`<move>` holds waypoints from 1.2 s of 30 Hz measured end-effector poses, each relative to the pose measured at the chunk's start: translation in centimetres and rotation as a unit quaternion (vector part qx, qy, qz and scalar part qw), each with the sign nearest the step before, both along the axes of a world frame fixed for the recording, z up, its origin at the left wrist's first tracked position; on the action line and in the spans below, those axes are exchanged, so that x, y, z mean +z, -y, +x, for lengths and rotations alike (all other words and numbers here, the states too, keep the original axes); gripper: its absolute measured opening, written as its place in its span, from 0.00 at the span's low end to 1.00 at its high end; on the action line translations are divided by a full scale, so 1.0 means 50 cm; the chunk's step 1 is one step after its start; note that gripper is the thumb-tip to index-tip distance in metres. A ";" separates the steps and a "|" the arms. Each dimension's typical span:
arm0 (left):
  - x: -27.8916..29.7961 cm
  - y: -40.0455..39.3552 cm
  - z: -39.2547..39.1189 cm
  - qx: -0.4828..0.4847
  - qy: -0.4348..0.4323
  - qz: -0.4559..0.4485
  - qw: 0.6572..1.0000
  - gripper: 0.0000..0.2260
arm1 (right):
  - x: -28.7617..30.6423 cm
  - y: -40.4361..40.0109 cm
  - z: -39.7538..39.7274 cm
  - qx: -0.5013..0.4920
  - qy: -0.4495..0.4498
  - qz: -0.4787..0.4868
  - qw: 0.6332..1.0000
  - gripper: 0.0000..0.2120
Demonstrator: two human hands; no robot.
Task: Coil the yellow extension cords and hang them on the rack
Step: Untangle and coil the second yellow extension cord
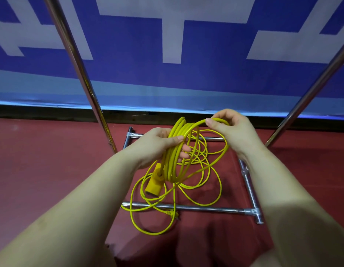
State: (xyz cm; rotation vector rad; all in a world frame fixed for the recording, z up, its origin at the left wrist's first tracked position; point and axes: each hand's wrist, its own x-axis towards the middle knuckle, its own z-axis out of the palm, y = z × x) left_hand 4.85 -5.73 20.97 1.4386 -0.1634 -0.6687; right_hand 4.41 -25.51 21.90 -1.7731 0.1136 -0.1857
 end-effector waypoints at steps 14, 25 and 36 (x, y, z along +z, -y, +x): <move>0.000 0.022 -0.002 -0.033 0.004 -0.021 0.999 0.04 | -0.008 -0.007 -0.005 0.017 0.010 -0.136 0.991 0.09; -0.001 -0.001 0.022 0.155 0.042 -0.048 0.986 0.06 | -0.069 0.019 -0.013 0.206 -0.253 -0.248 0.912 0.06; -0.008 0.013 0.008 0.033 0.066 0.019 0.997 0.02 | 0.014 0.014 -0.006 0.005 -0.163 0.178 0.971 0.08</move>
